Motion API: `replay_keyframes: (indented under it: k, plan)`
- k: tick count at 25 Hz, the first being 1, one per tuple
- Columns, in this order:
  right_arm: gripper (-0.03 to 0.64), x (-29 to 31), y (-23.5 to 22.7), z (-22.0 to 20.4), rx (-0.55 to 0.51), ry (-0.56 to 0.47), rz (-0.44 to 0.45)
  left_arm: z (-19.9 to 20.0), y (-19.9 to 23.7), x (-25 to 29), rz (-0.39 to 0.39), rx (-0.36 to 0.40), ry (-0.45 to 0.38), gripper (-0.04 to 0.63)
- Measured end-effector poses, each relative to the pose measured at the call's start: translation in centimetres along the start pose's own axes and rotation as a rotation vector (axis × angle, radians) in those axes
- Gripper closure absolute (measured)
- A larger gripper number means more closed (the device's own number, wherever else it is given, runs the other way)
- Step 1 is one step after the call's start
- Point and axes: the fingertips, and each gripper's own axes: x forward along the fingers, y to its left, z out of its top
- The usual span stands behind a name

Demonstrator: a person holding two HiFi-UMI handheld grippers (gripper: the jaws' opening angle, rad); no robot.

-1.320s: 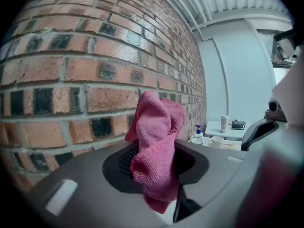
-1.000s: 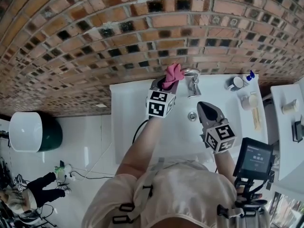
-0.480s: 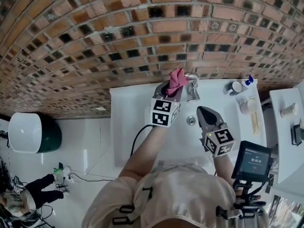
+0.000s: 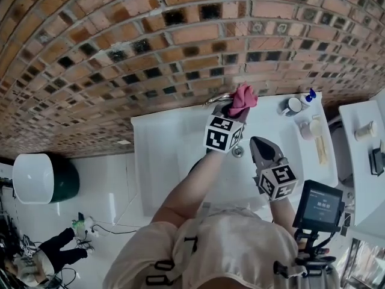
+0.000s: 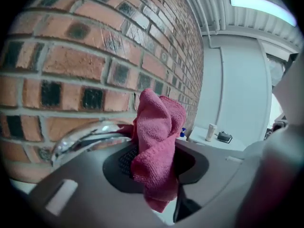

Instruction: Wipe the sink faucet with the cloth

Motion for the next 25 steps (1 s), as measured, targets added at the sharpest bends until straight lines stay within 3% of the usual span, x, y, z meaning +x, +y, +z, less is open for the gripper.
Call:
replay_keyframes:
  k: [7,13,15,19,22,25]
  plan:
    - [0.630,0.4,-1.8,-0.5,0.020,0.014,-0.023,-5.4,0.8,3.5,-0.011,0.007,0.155,0.459]
    - [0.630,0.4,-2.2,-0.5,0.028,0.018,-0.032,-7.8,1.4,3.2,0.002,-0.021,0.205,0.459]
    - [0.630,0.5,-2.2,-0.7,0.034,0.019,-0.031,-7.1,1.0,2.9,-0.001,-0.006,0.178,0.459]
    - [0.630,1.2,-2.0,-0.6,0.030,0.014,-0.008,-2.0,0.0,1.4,0.020,0.083,0.002,0.459]
    - [0.630,1.7,-1.3,-0.8,0.027,0.021,0.014,0.7,-0.3,-0.5,0.038,0.016,-0.092,0.459]
    - [0.630,2.4,-0.4,-1.1,0.021,0.033,0.040,0.8,-0.1,-1.0,0.024,-0.053,-0.105,0.459]
